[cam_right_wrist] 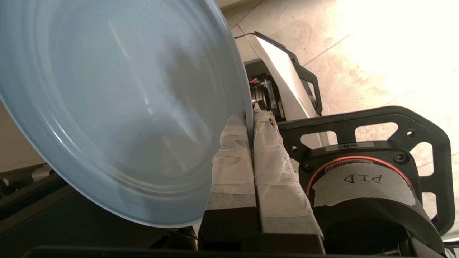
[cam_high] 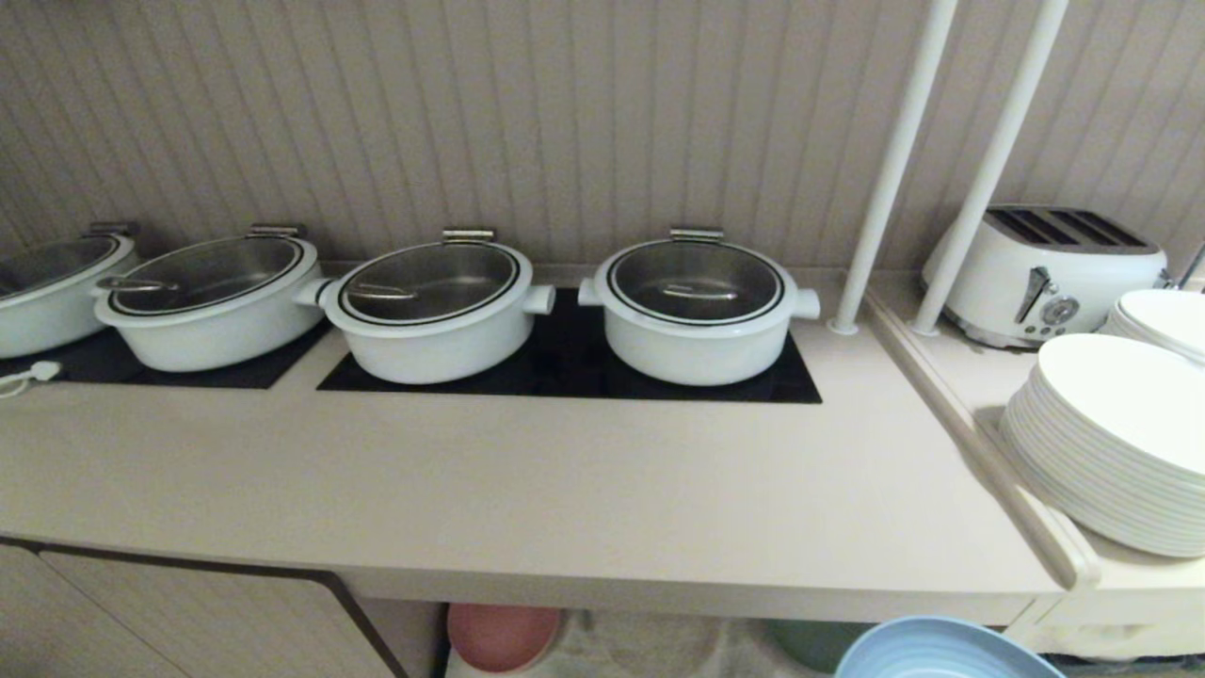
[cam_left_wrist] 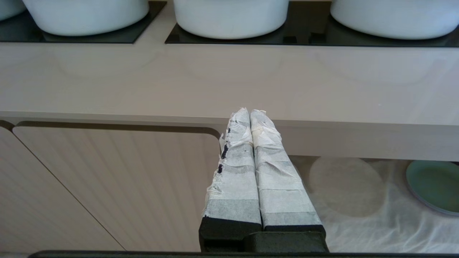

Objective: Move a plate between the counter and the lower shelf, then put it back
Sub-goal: Put the plate in the cupboard

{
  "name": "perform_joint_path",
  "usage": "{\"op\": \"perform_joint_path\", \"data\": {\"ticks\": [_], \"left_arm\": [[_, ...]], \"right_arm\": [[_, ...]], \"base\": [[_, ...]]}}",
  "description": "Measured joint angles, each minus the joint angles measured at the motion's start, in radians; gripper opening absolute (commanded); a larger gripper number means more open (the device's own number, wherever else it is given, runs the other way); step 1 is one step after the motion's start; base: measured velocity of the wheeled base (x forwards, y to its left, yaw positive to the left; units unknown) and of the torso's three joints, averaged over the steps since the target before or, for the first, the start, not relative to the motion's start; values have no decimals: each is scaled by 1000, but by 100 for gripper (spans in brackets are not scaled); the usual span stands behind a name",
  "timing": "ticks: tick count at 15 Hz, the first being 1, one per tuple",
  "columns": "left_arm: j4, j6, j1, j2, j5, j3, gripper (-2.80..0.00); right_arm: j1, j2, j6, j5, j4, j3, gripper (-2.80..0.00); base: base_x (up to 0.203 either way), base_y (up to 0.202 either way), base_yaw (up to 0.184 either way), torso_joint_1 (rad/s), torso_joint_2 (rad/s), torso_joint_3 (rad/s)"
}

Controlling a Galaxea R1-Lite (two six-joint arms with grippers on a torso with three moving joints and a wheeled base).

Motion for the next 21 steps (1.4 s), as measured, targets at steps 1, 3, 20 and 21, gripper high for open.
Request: {"op": "perform_joint_path", "data": {"ticks": [1, 3, 20, 21], "left_arm": [[0, 0, 0, 0, 0, 0, -280], [0, 0, 0, 0, 0, 0, -280], [0, 0, 0, 0, 0, 0, -280], [0, 0, 0, 0, 0, 0, -280]], "right_arm": [[0, 0, 0, 0, 0, -1, -280], [0, 0, 0, 0, 1, -1, -280], [-1, -57, 4, 66, 43, 4, -280], [-1, -62, 4, 66, 44, 4, -280]], "base": [[0, 0, 0, 0, 0, 0], [0, 0, 0, 0, 0, 0], [0, 0, 0, -46, 94, 52], [0, 0, 0, -134, 295, 154]]}}
